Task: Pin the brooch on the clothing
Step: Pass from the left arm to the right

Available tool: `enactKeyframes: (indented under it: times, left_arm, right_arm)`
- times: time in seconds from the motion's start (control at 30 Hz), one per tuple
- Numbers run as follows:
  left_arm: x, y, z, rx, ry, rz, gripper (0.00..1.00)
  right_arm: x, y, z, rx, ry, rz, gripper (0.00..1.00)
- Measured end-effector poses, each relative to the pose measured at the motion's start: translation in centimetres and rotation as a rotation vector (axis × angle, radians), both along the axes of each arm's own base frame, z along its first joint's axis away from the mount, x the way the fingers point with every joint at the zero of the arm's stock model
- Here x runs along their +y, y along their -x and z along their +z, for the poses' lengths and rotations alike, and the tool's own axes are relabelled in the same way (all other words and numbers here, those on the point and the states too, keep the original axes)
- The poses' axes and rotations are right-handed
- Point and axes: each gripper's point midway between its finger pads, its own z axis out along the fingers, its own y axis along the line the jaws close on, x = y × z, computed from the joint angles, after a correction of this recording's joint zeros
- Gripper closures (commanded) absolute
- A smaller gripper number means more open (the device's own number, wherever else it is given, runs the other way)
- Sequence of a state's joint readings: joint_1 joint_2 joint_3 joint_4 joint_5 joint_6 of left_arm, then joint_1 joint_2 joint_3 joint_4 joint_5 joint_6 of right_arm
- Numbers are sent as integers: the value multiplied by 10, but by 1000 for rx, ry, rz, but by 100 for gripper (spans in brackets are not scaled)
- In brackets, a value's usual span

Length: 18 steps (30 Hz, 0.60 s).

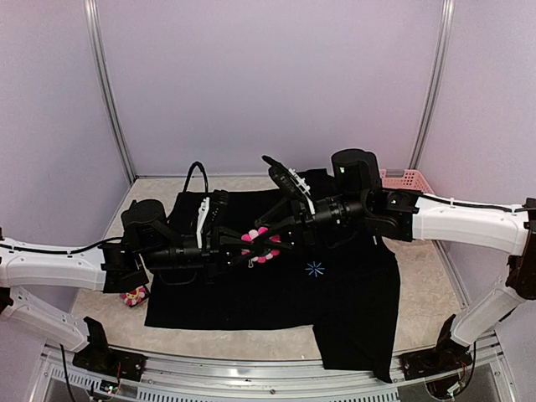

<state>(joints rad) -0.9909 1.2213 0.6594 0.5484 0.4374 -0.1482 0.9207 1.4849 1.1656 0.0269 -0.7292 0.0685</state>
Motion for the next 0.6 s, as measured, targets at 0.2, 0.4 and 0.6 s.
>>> enactKeyframes:
  times: [0.2, 0.4, 0.6]
  left_arm:
    - [1, -4, -4, 6, -18, 27, 100]
    - [2, -9, -10, 15, -41, 54, 100]
    - [3, -9, -12, 19, -48, 57, 100]
  right_arm:
    - [2, -5, -3, -17, 14, -59, 50]
    - [-2, -11, -10, -32, 45, -133, 48]
    - [-7, -9, -12, -42, 54, -137, 50]
